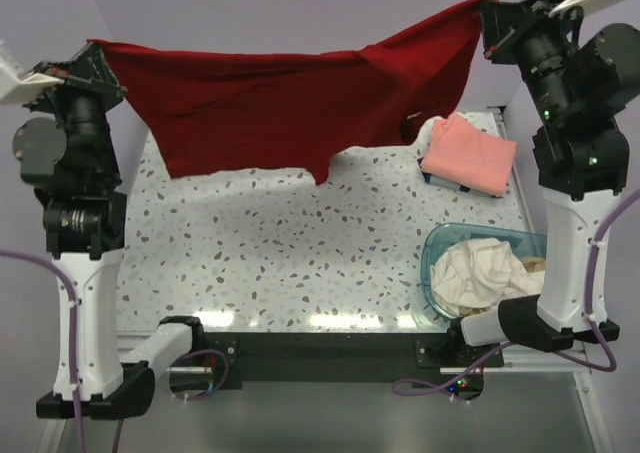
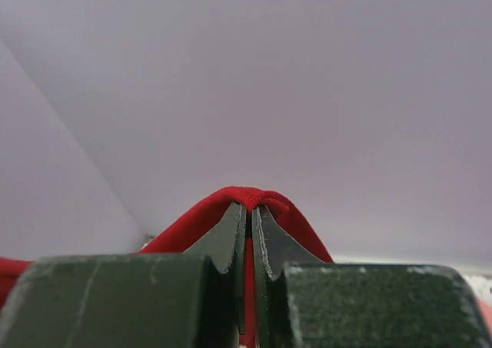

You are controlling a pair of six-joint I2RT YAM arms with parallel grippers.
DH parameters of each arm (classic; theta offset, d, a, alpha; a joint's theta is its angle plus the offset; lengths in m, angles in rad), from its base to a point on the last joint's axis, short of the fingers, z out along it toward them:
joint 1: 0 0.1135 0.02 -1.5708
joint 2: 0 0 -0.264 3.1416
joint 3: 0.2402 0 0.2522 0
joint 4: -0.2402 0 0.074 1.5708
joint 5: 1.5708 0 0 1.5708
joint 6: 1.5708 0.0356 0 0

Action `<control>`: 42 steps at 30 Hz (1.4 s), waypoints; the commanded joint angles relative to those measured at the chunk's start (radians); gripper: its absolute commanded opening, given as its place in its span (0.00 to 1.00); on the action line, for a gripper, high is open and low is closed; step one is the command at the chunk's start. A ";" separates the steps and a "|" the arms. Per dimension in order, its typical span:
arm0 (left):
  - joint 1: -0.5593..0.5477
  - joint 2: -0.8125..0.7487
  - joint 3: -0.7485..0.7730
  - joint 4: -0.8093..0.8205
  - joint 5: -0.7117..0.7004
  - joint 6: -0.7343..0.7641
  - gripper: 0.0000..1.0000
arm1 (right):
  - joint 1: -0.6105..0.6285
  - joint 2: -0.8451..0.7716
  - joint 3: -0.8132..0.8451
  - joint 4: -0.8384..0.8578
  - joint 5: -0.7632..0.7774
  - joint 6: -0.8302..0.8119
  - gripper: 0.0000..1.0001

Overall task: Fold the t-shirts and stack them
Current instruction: Flatten the tshirt out

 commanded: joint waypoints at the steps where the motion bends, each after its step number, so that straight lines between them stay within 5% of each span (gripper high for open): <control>1: 0.009 -0.031 0.020 0.039 -0.047 0.023 0.00 | 0.000 -0.022 0.046 0.153 0.049 -0.028 0.00; 8: 0.009 0.064 0.029 -0.046 0.034 0.006 0.00 | 0.000 0.076 0.031 0.165 0.016 0.003 0.00; 21: 0.165 0.473 0.164 -0.185 0.549 -0.058 0.00 | 0.000 0.455 0.154 -0.044 -0.006 0.012 0.00; 34: 0.220 0.296 0.141 -0.043 0.585 -0.100 0.00 | 0.000 0.198 0.093 0.156 0.071 -0.002 0.00; 42: 0.246 0.128 0.204 -0.061 0.441 -0.040 0.00 | 0.000 0.035 0.059 0.281 0.103 -0.068 0.00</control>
